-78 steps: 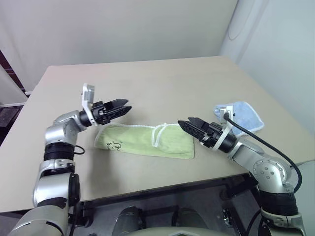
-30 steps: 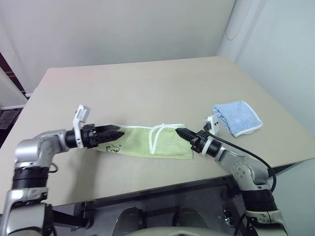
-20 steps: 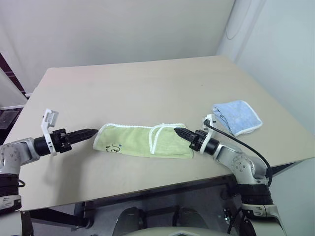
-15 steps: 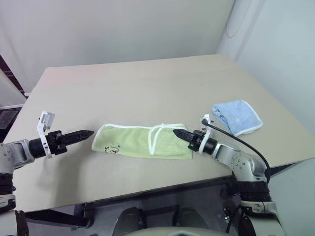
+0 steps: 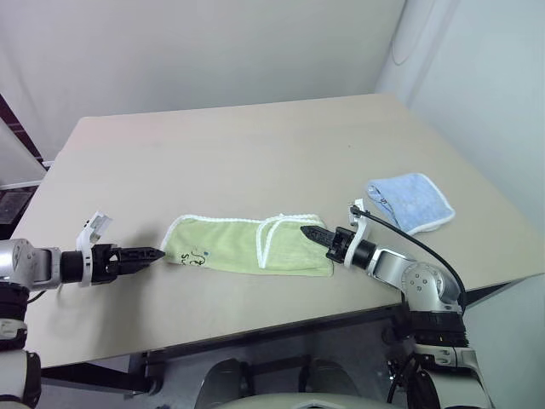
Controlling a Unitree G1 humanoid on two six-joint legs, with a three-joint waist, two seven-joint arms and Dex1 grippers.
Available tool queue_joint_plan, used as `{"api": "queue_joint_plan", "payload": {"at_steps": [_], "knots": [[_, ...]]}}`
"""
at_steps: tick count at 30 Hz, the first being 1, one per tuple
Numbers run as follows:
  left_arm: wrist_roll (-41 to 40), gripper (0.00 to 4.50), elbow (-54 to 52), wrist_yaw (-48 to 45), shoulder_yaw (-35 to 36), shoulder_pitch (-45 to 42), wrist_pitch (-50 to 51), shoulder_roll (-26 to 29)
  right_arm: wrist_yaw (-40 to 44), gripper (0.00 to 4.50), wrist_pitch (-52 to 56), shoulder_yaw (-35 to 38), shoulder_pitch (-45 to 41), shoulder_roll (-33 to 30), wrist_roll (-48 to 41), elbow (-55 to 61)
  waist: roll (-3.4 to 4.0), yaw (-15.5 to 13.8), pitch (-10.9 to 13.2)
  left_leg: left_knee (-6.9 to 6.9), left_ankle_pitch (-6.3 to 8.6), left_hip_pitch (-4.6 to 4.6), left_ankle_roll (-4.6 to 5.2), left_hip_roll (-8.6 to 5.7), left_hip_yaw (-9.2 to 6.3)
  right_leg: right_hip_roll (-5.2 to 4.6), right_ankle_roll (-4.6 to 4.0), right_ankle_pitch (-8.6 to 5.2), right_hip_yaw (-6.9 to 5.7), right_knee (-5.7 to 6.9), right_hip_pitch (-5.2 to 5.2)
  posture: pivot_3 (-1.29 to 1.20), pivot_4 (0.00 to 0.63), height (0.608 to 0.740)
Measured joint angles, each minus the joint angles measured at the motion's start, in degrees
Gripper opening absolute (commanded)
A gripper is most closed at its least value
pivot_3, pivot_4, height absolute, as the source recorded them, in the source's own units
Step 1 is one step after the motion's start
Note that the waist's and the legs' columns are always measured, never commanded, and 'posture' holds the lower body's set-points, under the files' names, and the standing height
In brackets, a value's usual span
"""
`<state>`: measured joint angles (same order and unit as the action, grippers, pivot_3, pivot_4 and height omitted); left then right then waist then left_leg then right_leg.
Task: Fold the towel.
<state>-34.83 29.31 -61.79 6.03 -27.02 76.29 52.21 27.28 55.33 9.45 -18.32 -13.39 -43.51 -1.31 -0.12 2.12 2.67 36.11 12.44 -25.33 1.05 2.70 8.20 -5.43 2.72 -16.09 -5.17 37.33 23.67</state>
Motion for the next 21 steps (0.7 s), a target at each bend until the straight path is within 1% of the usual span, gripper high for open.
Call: {"api": "queue_joint_plan", "payload": {"at_steps": [5, 13, 14, 16, 19, 21], "knots": [[-0.96, 4.46, -0.87, 4.33, 2.8, -2.46, 5.18, -5.48, -0.86, 0.18, -0.74, 0.23, -0.01, 0.21, 0.07, -0.02, 0.0, -0.11, -0.01, 0.08, 0.0, 0.0, 0.0, -0.13, 0.07, -0.15, 0.09, 0.11, -0.01, -0.05, -0.1, 0.0, 0.0, 0.74], [-1.23, 4.46, -3.09, 10.38, 7.71, -3.02, 8.88, -9.76, -2.16, 0.18, -1.24, 0.39, -0.01, 0.15, 1.25, -0.09, 0.02, -0.29, -0.03, 0.11, -0.01, 0.02, 0.0, -0.15, 0.08, -0.15, 0.11, 0.12, -0.02, -0.05, -0.15, 0.0, 0.0, 0.74], [-1.41, 4.08, -3.26, 11.3, 8.44, -3.02, 9.4, -10.19, -2.27, 0.18, -1.24, 0.38, 0.02, 0.14, 1.63, -0.09, 0.02, -0.24, -0.04, 0.12, -0.01, 0.02, 0.0, -0.15, 0.08, -0.15, 0.12, 0.12, -0.02, -0.05, -0.15, 0.0, 0.0, 0.74], [-1.46, 3.59, -3.26, 12.64, 8.94, -3.01, 9.85, -10.79, -2.41, 0.18, -1.29, 0.39, 0.16, 0.11, 1.92, -0.09, 0.01, -0.05, -0.04, 0.14, -0.01, 0.02, 0.0, -0.15, 0.08, -0.14, 0.13, 0.13, -0.02, -0.05, -0.16, 0.0, 0.0, 0.74], [-1.57, 2.54, -2.66, 14.24, 9.51, -3.01, 9.81, -11.51, -2.64, 0.18, -1.52, 0.43, 0.26, 0.12, 2.26, -0.09, -0.01, 0.35, -0.05, 0.13, -0.02, 0.02, 0.01, -0.12, 0.08, -0.1, 0.15, 0.14, -0.01, -0.05, -0.15, 0.0, 0.0, 0.74], [-1.59, 1.74, -2.38, 14.75, 10.23, -3.01, 9.65, -11.62, -2.88, 0.18, -1.93, 0.61, 0.26, 0.12, 2.31, -0.09, -0.01, 0.45, -0.05, 0.13, -0.02, 0.02, 0.01, -0.08, 0.08, -0.04, 0.16, 0.15, -0.01, -0.03, -0.14, 0.0, 0.0, 0.74]]}}
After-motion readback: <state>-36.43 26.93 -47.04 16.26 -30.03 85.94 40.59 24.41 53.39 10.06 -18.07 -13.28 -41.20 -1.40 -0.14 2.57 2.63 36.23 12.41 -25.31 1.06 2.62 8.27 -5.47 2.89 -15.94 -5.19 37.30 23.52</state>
